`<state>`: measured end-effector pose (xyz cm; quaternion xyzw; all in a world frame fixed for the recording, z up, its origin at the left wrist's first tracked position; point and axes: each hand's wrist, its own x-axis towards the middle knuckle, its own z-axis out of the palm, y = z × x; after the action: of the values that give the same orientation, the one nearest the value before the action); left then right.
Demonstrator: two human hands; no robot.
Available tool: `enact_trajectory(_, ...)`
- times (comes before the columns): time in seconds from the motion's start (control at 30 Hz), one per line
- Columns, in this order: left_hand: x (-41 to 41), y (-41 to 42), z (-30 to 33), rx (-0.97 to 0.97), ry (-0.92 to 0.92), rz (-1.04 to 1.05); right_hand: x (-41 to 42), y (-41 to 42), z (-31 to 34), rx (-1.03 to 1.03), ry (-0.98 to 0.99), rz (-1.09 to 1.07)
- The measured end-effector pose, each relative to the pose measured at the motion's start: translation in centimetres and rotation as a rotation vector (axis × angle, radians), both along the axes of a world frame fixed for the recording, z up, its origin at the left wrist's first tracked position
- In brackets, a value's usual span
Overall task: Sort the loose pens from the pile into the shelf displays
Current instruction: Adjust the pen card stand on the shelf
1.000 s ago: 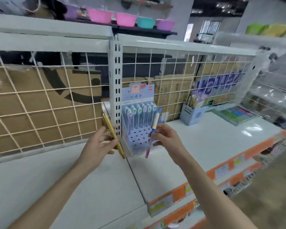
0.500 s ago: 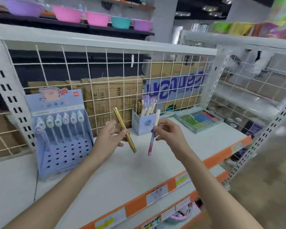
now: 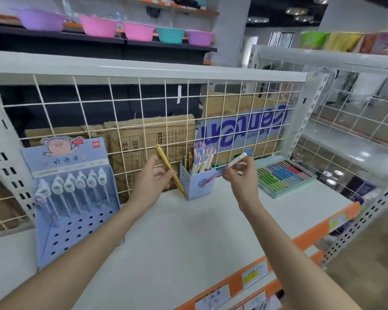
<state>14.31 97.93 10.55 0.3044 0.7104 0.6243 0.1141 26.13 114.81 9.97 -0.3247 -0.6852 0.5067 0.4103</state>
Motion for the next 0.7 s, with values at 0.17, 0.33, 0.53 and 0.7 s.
enact_trajectory(0.17,-2.1,1.1,-0.9,0.021,0.02,0.005,-2.1,1.5,0.2,0.134,0.05,-0.08)
enact_trajectory(0.33,-3.7,1.9,-2.0,0.008,-0.005,0.066,-4.5,1.9,-0.9,0.155,0.042,0.005)
enact_trajectory(0.53,-4.4,3.6,-2.0,0.007,0.009,0.149,-6.3,3.6,-1.9,0.215,-0.042,0.27)
enact_trajectory(0.7,-4.8,5.8,-2.3,-0.03,-0.001,0.222,-6.9,5.6,-2.5,0.43,-0.273,0.411)
